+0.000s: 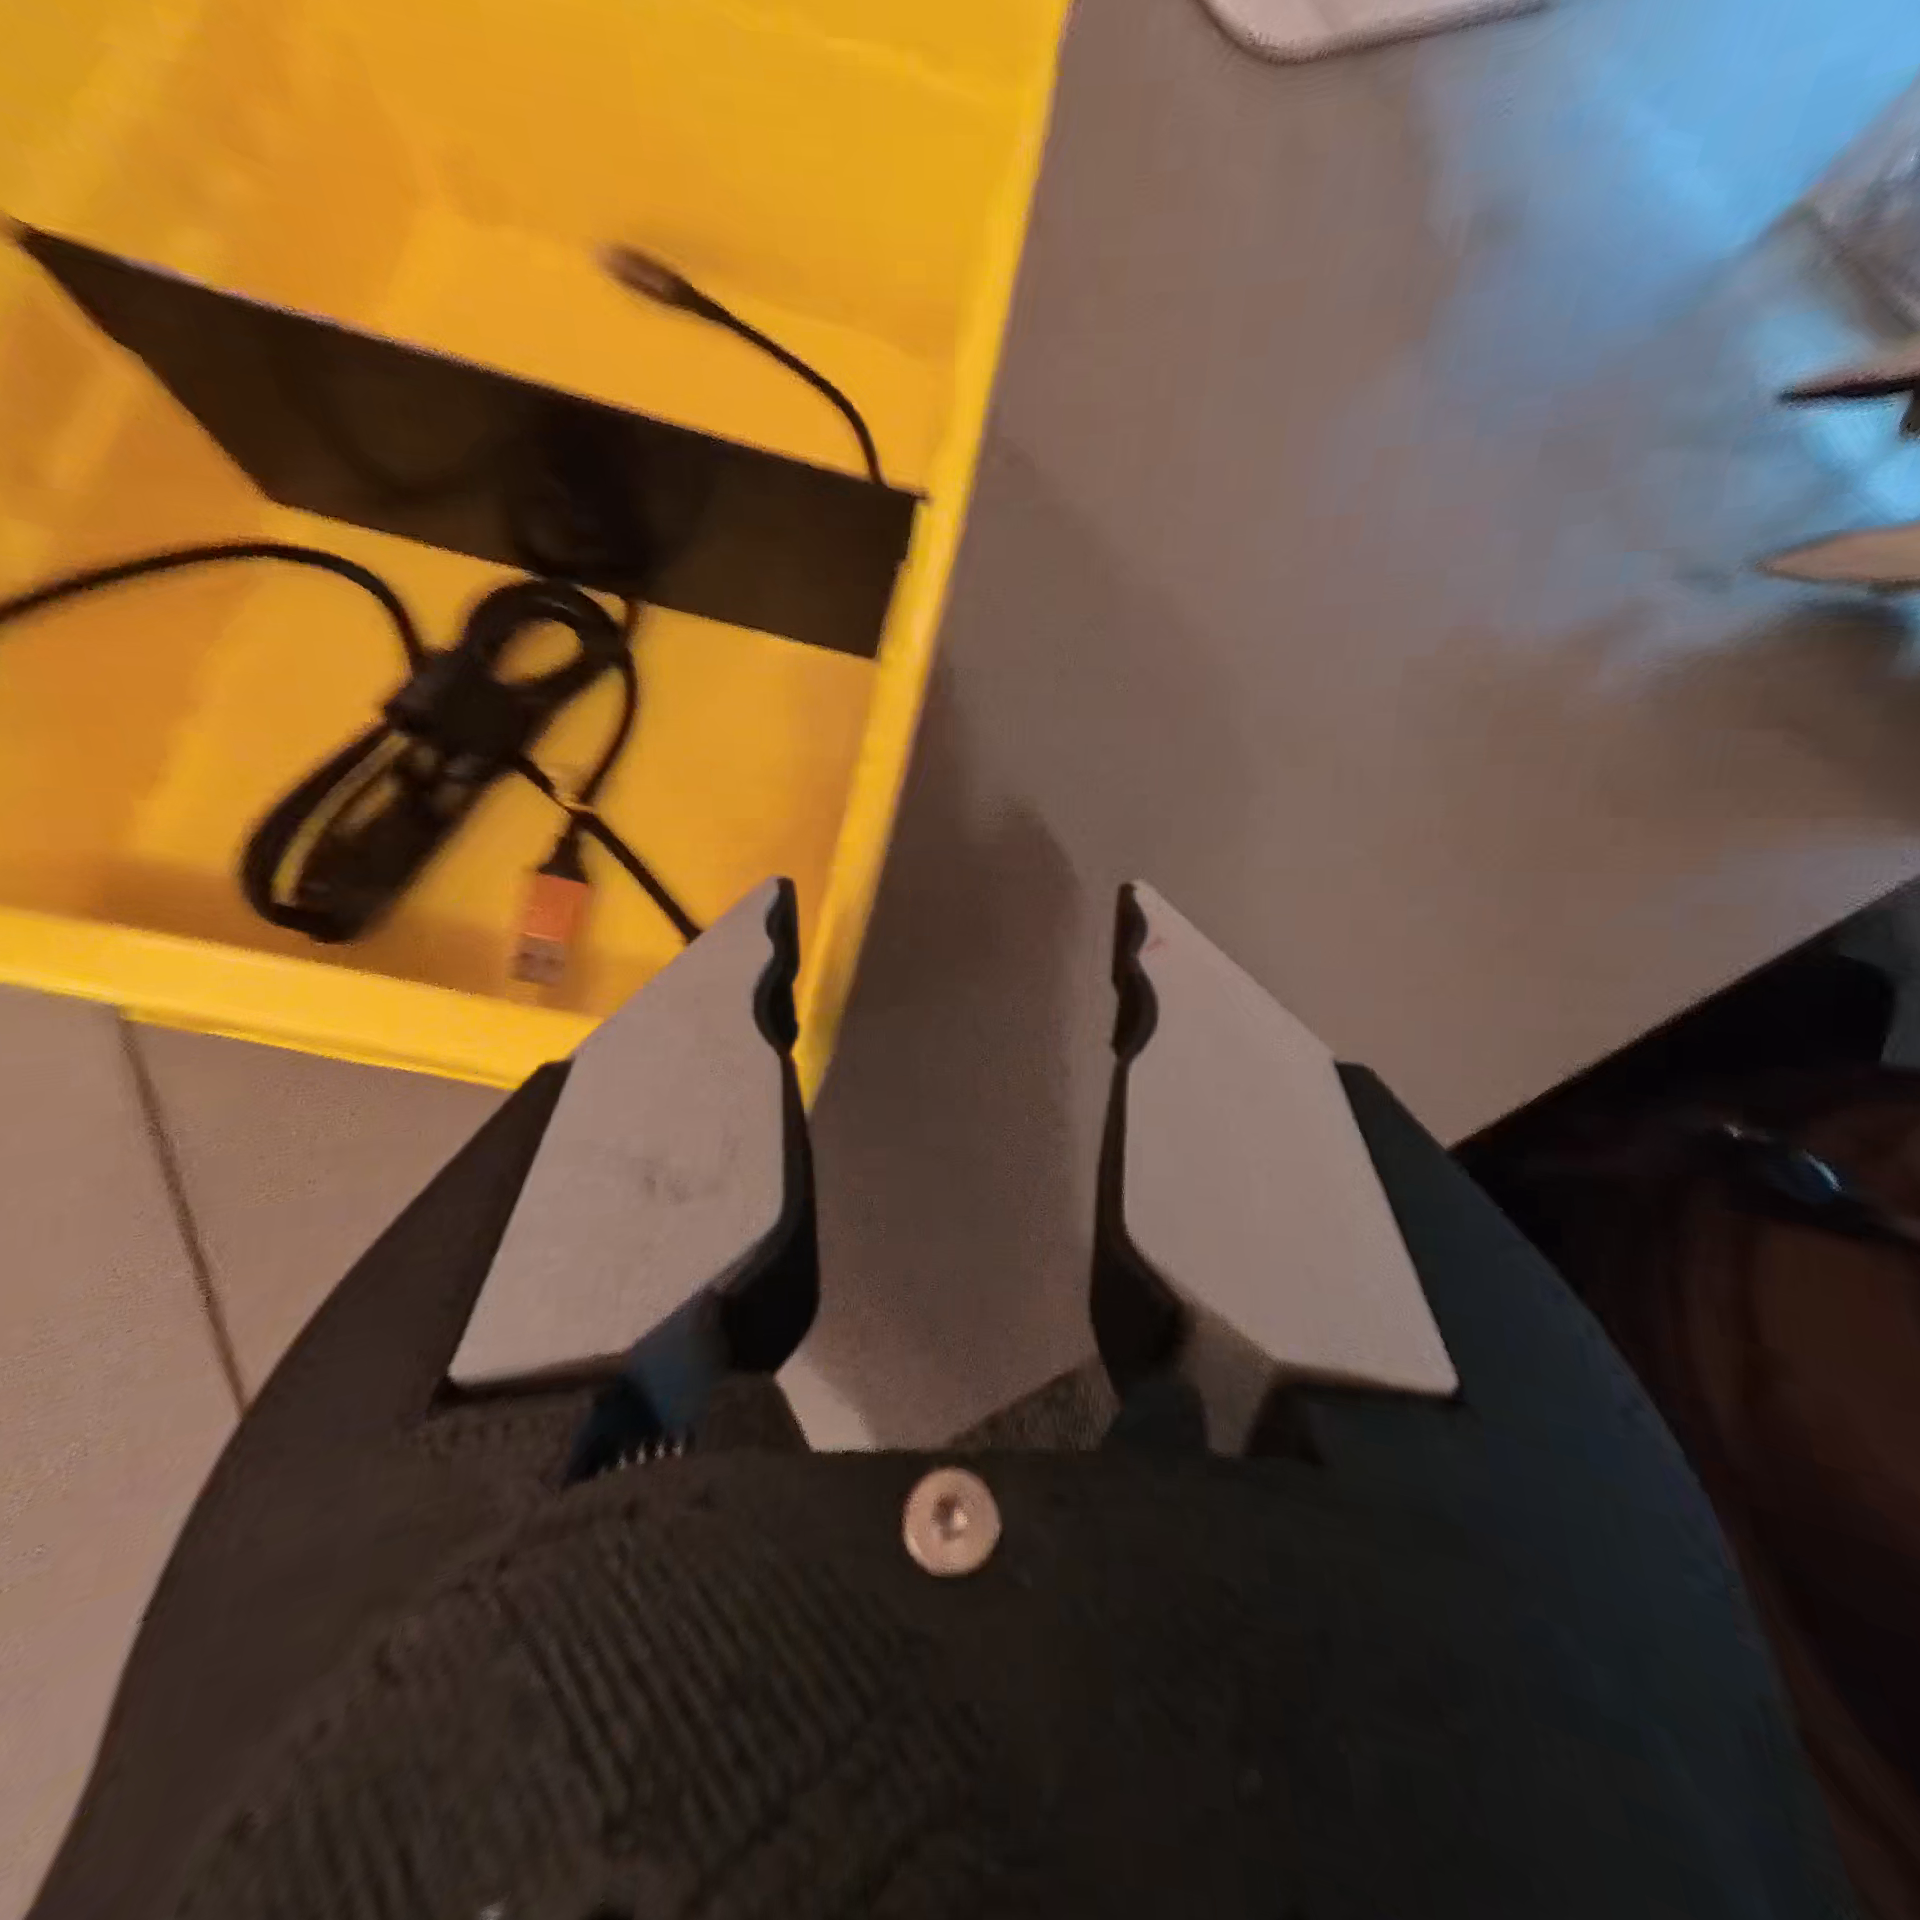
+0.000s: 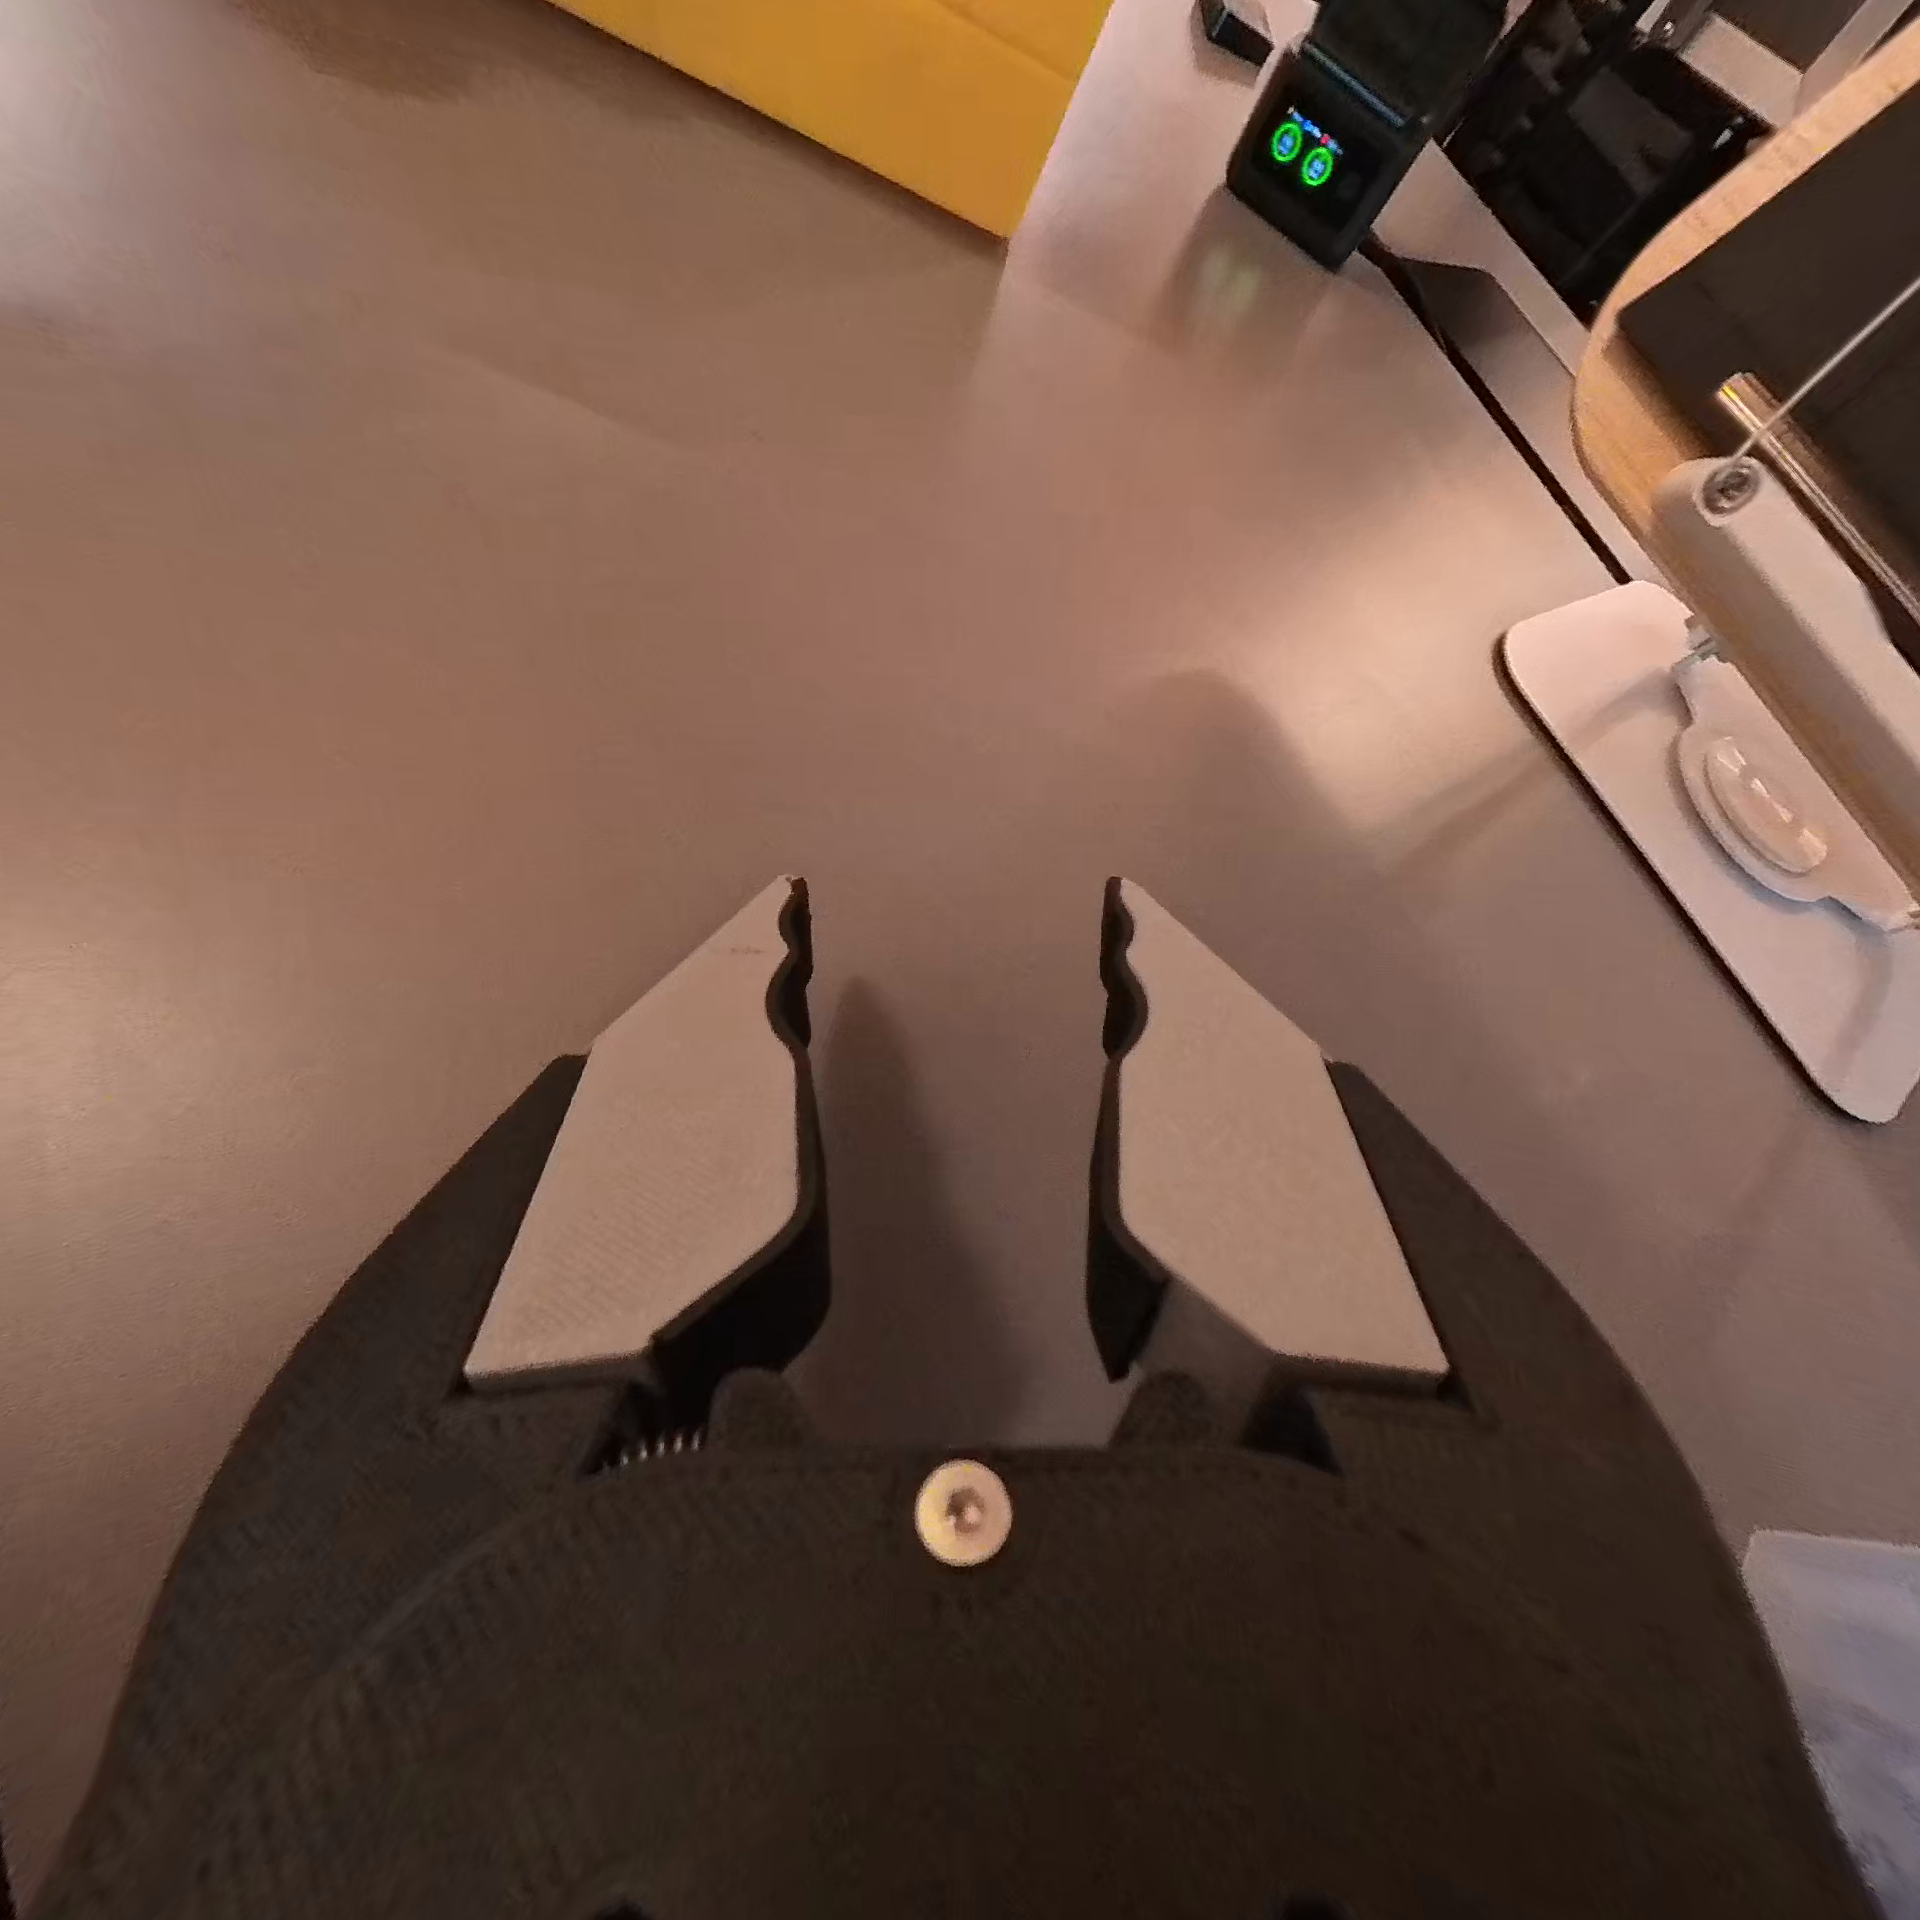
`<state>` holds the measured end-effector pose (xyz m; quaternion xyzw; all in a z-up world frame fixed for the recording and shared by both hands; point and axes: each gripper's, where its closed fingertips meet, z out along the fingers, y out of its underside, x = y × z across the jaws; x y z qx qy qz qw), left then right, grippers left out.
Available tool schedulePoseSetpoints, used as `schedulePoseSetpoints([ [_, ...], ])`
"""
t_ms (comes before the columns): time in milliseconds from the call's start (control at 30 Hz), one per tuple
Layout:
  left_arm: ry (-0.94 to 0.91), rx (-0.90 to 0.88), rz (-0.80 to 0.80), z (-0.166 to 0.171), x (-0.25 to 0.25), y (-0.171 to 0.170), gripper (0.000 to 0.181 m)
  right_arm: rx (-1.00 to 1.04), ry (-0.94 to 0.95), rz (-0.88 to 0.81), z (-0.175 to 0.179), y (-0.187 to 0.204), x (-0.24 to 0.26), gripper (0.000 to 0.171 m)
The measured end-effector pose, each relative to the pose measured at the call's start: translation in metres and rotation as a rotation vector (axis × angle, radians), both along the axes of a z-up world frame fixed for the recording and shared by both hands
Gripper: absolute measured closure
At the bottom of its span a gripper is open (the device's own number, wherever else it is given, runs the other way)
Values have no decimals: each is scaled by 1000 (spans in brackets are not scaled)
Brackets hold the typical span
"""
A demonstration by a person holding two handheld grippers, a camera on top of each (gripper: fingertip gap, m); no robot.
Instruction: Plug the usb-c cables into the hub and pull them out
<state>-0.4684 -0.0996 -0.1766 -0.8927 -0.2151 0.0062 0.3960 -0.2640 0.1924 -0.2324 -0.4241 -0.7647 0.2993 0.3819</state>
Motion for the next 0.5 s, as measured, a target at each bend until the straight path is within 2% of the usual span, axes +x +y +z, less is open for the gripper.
schedulePoseSetpoints([
  [67,12,-38,-30,-14,12,11,106,7,-7,4,-2,-2,-1,117],
  [167,-31,22,-138,-6,41,33,109,24,-20,-12,-7,2,-2,117],
  [267,-33,98,-240,22,60,51,113,-1,-26,-24,-8,5,-3,117],
  [400,184,26,-195,65,23,68,117,-38,-22,-18,-5,3,-3,117],
  [500,305,-125,-165,75,-23,90,119,-22,-33,-17,-9,3,-4,117],
])
